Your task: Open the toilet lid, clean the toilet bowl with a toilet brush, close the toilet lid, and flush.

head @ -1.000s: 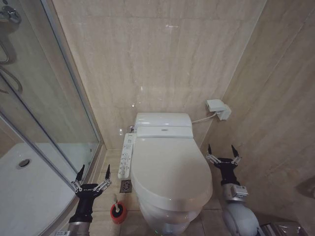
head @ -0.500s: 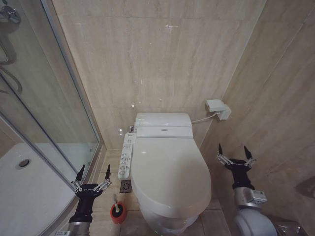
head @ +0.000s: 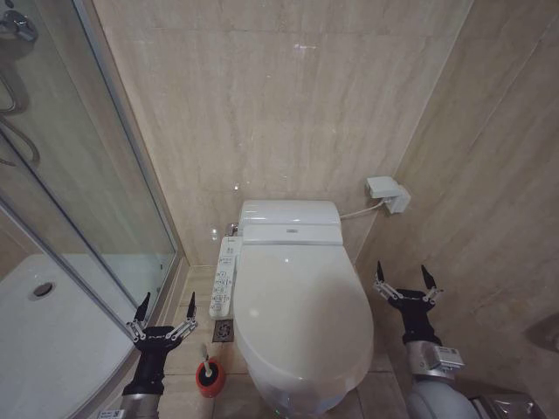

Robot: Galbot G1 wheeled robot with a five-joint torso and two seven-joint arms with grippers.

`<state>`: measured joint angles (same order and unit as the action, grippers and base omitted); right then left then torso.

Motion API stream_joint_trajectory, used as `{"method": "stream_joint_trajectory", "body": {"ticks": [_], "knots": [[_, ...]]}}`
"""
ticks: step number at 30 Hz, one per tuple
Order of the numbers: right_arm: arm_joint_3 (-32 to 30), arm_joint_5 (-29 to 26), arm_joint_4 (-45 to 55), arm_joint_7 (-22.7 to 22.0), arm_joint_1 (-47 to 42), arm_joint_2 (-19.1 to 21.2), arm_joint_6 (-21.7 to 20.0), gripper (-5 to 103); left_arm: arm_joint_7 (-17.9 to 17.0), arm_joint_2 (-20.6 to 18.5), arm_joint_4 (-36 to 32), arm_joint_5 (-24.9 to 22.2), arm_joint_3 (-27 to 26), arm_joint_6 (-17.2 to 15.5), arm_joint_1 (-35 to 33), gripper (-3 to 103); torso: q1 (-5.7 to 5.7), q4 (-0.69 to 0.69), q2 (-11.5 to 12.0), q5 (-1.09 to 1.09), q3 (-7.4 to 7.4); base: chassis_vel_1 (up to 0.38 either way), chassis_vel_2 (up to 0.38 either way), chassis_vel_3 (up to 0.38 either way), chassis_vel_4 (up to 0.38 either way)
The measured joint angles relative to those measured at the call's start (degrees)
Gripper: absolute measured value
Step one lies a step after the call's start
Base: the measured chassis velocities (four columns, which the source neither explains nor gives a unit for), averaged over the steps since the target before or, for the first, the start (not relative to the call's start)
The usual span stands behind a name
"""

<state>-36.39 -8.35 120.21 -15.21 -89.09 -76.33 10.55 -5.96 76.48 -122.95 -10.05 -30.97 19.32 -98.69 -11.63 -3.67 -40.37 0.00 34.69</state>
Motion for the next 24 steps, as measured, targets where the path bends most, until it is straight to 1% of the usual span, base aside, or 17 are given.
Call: {"method": "stream_joint_trajectory", "body": {"ticks": [24], "knots": [[0.08, -0.10, 0.06, -0.42, 0.04, 0.01, -0.13, 100, 0.00, 0.00, 0.00, 0.00, 0.00, 0.00, 0.00, 100, 0.00, 0.00, 0.00, 0.00, 0.00, 0.000, 0.000, 0.000, 0.000]]}}
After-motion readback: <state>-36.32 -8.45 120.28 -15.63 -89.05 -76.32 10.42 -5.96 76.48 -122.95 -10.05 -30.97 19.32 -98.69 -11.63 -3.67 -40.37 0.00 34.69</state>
